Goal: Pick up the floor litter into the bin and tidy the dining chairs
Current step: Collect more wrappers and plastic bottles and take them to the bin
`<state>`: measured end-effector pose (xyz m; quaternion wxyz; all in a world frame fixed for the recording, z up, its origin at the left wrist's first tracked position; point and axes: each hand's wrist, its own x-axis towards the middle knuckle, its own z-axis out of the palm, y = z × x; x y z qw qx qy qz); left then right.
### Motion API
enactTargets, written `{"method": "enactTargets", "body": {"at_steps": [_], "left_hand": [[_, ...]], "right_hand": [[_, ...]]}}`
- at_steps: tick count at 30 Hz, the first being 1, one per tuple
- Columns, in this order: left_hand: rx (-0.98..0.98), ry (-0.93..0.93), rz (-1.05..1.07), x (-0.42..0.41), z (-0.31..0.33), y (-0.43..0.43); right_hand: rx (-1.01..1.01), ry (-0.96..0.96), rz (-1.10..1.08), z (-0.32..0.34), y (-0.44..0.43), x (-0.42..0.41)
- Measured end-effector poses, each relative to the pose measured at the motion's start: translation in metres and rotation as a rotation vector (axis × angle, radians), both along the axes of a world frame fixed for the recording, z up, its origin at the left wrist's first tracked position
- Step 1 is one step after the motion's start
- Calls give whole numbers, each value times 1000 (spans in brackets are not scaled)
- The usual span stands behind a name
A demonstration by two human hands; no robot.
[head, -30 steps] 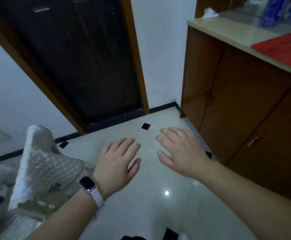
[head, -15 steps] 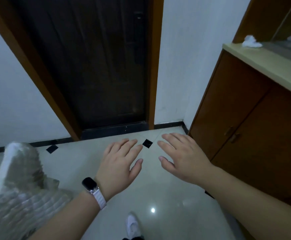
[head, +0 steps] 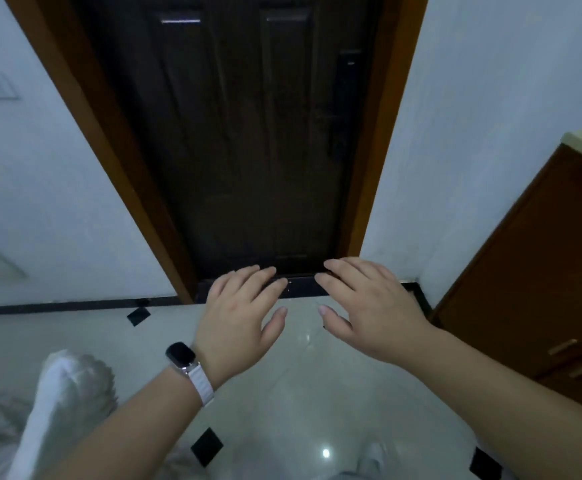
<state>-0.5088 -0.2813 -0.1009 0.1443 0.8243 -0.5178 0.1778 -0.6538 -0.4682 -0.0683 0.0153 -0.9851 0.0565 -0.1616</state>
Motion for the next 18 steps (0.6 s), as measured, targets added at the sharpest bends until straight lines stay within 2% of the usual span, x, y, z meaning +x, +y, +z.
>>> {"method": "enactTargets", "body": {"at_steps": [8,18], "left_hand": [[111,27,169,83,-4,-29],[216,10,480,191,17,-63]], "right_hand": [[46,44,145,-26,-55,124],[107,3,472,-28,-124,306]]}}
